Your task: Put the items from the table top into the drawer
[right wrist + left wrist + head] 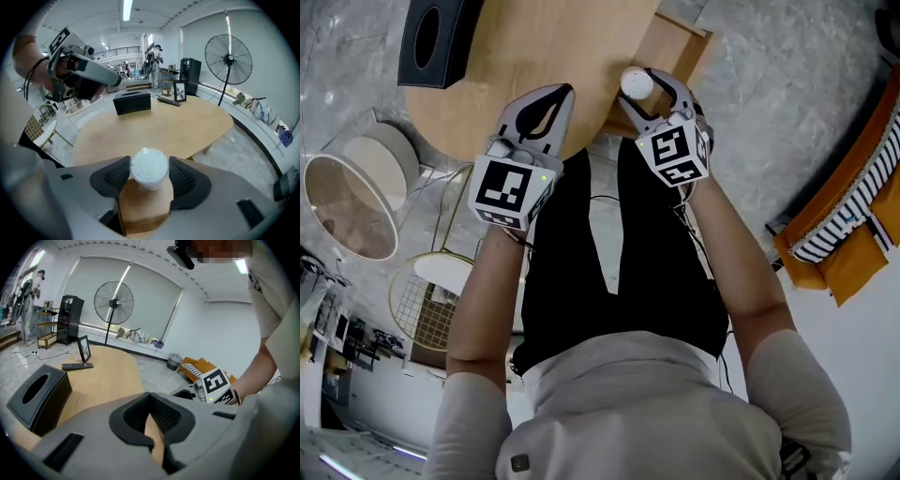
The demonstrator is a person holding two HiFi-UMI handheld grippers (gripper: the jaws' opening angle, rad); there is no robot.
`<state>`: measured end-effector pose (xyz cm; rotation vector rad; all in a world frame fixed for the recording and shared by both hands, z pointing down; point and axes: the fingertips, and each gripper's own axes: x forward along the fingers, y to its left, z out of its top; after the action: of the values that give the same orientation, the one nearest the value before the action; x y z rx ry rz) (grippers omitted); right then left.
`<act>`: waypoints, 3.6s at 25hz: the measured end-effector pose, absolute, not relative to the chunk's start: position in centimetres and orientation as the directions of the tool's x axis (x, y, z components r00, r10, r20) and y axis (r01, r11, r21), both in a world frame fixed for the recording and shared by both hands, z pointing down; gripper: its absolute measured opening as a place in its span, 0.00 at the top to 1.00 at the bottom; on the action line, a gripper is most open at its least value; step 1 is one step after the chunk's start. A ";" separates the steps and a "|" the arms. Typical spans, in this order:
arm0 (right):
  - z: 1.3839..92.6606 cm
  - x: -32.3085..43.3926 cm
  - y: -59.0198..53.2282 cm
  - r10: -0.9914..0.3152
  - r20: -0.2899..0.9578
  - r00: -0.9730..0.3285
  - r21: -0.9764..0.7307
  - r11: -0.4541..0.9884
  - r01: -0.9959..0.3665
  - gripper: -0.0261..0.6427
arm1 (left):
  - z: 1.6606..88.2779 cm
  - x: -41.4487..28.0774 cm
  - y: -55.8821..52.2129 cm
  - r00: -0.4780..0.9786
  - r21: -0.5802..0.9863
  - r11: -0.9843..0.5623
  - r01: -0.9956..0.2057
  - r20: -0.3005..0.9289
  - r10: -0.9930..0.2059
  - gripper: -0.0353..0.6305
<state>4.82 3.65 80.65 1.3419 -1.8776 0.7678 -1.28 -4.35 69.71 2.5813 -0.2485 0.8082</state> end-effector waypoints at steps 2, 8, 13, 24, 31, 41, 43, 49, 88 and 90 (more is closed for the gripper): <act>81.3 6.7 5.1 -0.536 0.815 -0.219 -0.068 0.287 -0.956 0.55 | 70.0 0.8 -3.5 0.816 0.342 -0.898 -0.278 0.578 -0.033 0.93; 84.3 8.8 6.7 -0.523 0.820 -0.232 -0.099 0.270 -0.958 0.55 | 72.4 4.3 -2.2 0.807 0.362 -0.894 -0.265 0.591 0.000 0.93; 86.4 10.3 7.9 -0.506 0.827 -0.246 -0.124 0.262 -0.957 0.55 | 73.8 6.3 -0.4 0.789 0.362 -0.898 -0.250 0.614 0.028 0.93; 89.4 10.0 8.7 -0.457 0.852 -0.255 -0.132 0.283 -0.950 0.55 | 75.2 5.7 0.1 0.772 0.357 -0.893 -0.272 0.635 0.019 0.93; 90.1 10.3 9.1 -0.438 0.866 -0.241 -0.142 0.246 -0.959 0.55 | 75.7 5.3 1.2 0.772 0.383 -0.882 -0.275 0.635 0.035 0.93; 85.7 10.7 9.1 -0.483 0.852 -0.201 -0.100 0.226 -0.969 0.55 | 72.2 5.0 0.5 0.789 0.364 -0.891 -0.273 0.615 0.010 0.93; 83.5 10.9 8.5 -0.508 0.841 -0.186 -0.085 0.216 -0.973 0.55 | 70.5 4.8 0.1 0.795 0.355 -0.895 -0.271 0.607 0.000 0.93; 75.7 11.5 6.2 -0.584 0.799 -0.144 -0.024 0.207 -0.978 0.56 | 64.4 3.4 -1.0 0.811 0.324 -0.902 -0.286 0.583 -0.048 0.93; 19.6 7.3 2.9 -0.896 0.208 -0.392 0.216 0.432 -0.875 0.92 | 18.7 -3.2 0.4 0.879 0.105 -0.877 -0.469 0.158 -0.451 0.93; 19.6 7.3 2.9 -0.876 0.212 -0.434 0.214 0.475 -0.853 0.92 | 18.4 -2.9 0.7 0.863 0.102 -0.861 -0.499 0.152 -0.482 0.93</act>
<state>7.27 2.87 19.58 1.4695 -2.4337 -0.1078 -2.85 0.68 18.42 2.8983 -0.7665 0.1824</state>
